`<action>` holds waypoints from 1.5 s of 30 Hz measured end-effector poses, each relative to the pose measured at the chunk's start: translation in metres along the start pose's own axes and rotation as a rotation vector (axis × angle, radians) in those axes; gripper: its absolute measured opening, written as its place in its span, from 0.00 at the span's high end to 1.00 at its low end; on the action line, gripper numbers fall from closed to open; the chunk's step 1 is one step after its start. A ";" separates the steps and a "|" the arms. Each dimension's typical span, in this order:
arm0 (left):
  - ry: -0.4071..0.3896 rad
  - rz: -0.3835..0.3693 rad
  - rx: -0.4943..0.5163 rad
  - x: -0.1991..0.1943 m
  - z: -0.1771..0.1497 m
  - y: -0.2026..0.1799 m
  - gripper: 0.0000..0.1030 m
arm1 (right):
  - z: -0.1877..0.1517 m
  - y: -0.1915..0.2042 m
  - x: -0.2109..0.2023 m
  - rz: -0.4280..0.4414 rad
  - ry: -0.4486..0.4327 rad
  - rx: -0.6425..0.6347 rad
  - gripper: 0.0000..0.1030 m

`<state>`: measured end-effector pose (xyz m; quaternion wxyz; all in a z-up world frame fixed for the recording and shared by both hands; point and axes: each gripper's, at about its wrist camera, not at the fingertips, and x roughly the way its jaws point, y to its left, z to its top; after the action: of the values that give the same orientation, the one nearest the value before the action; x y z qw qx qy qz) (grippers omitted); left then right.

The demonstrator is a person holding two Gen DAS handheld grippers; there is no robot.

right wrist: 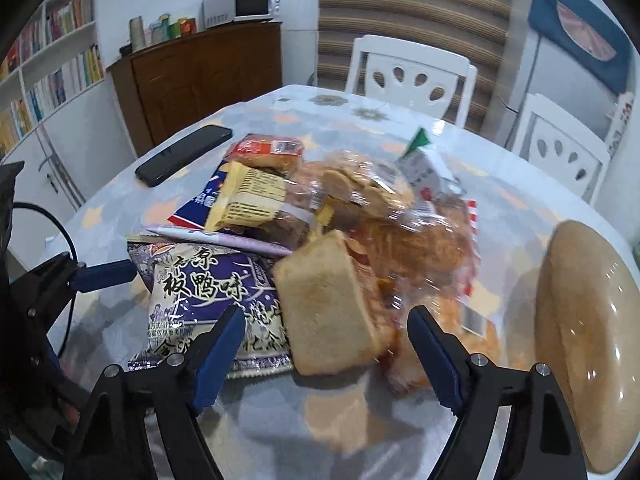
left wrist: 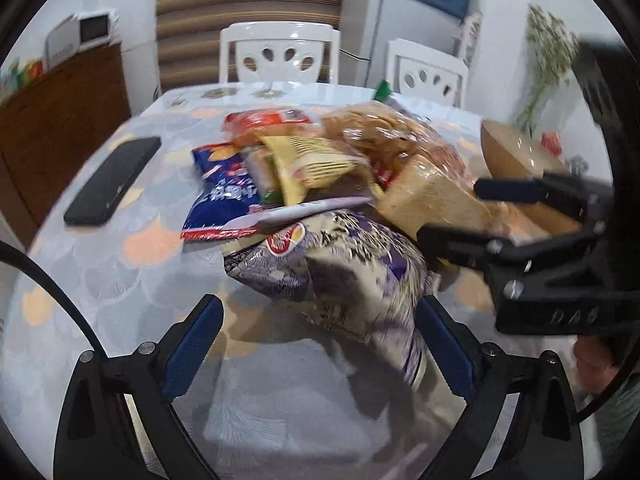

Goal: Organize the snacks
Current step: 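Grasp the blue-and-white snack bag with the left tool while the right tool grasps the wrapped toast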

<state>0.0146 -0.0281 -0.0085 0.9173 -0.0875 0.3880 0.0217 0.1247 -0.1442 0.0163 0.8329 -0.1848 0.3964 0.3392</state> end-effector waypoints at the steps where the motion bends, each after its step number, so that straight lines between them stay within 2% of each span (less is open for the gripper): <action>1: 0.009 -0.012 -0.025 0.003 0.000 0.005 0.06 | 0.000 0.001 0.004 0.006 -0.002 -0.001 0.20; 4: -0.004 -0.048 -0.068 0.001 0.000 0.015 0.07 | -0.001 -0.002 0.014 0.009 -0.022 0.042 0.20; 9: -0.007 -0.023 -0.042 0.005 0.000 0.008 0.07 | -0.013 -0.010 0.016 0.031 -0.113 0.106 0.20; 11: -0.004 -0.001 -0.014 0.005 -0.001 0.001 0.07 | -0.016 -0.013 0.016 0.020 -0.113 0.117 0.26; 14: 0.001 0.036 0.016 0.006 -0.002 -0.006 0.07 | -0.018 -0.023 0.013 0.053 -0.137 0.165 0.29; 16: -0.005 0.055 0.026 0.006 -0.002 -0.009 0.07 | -0.019 -0.031 0.015 0.076 -0.128 0.203 0.36; 18: 0.001 0.058 0.025 0.007 -0.002 -0.009 0.06 | -0.020 -0.036 0.015 0.103 -0.128 0.227 0.41; 21: -0.001 0.056 0.026 0.006 -0.001 -0.007 0.06 | -0.021 -0.038 0.014 0.123 -0.133 0.245 0.43; 27: 0.008 0.053 0.018 0.006 0.001 -0.004 0.09 | -0.021 -0.025 0.007 0.053 -0.156 0.196 0.51; 32: 0.020 0.091 -0.038 -0.009 -0.002 0.022 0.12 | -0.021 -0.027 0.004 0.027 -0.159 0.197 0.55; 35: 0.027 0.138 -0.087 -0.023 -0.004 0.050 0.14 | -0.027 -0.039 -0.001 0.074 -0.136 0.276 0.58; 39: 0.029 0.075 -0.109 -0.042 -0.002 0.063 0.16 | -0.045 -0.052 -0.011 0.171 -0.089 0.379 0.58; 43: 0.058 -0.105 -0.137 -0.037 0.011 0.038 0.14 | -0.056 -0.054 -0.014 0.210 -0.050 0.430 0.58; 45: 0.094 -0.092 -0.137 -0.021 0.019 0.022 0.14 | -0.057 -0.052 -0.015 0.193 -0.037 0.417 0.57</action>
<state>0.0112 -0.0029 0.0160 0.8898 -0.1689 0.4239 0.0019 0.1243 -0.2201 -0.0048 0.8239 0.0364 0.4584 0.3312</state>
